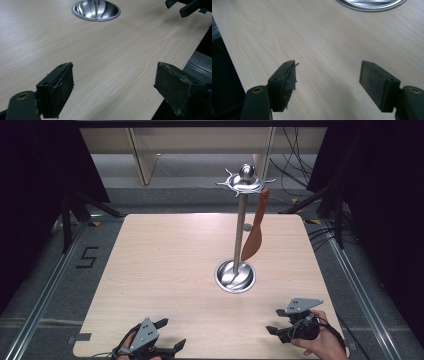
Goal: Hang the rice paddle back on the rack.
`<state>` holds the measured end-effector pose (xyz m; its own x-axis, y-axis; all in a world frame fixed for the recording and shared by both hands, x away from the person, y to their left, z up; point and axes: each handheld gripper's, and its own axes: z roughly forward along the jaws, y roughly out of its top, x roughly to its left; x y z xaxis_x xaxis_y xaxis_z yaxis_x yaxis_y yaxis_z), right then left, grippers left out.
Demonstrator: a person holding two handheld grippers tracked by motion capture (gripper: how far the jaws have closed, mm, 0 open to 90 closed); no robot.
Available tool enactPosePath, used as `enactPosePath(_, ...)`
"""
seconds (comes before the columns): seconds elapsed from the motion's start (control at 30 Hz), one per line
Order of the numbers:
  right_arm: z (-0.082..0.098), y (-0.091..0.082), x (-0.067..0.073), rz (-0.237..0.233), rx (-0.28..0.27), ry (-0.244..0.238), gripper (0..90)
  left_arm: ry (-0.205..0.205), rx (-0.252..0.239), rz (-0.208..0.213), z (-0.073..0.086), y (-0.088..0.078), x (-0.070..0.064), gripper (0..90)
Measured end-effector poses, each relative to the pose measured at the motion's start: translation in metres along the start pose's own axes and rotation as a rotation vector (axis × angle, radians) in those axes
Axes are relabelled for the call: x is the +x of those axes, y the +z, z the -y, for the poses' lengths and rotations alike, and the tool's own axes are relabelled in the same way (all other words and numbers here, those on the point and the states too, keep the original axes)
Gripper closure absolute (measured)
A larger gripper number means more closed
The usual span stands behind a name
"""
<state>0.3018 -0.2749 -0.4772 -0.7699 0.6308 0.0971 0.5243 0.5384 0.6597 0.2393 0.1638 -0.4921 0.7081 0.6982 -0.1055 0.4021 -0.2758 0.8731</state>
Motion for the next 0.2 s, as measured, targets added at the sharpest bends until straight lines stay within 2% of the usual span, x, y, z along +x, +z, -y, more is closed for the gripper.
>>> enactPosePath(0.17,0.0013,0.0002,-0.0006,0.003,0.001,-0.001,30.4,0.001,0.004,-0.004,-0.0003,0.0000,-0.0002,14.8)
enactPosePath(0.2,0.0022,0.0023,-0.0004,0.005,-0.024,0.003,30.4,0.001,0.004,-0.005,-0.0004,0.0001,-0.0002,14.8)
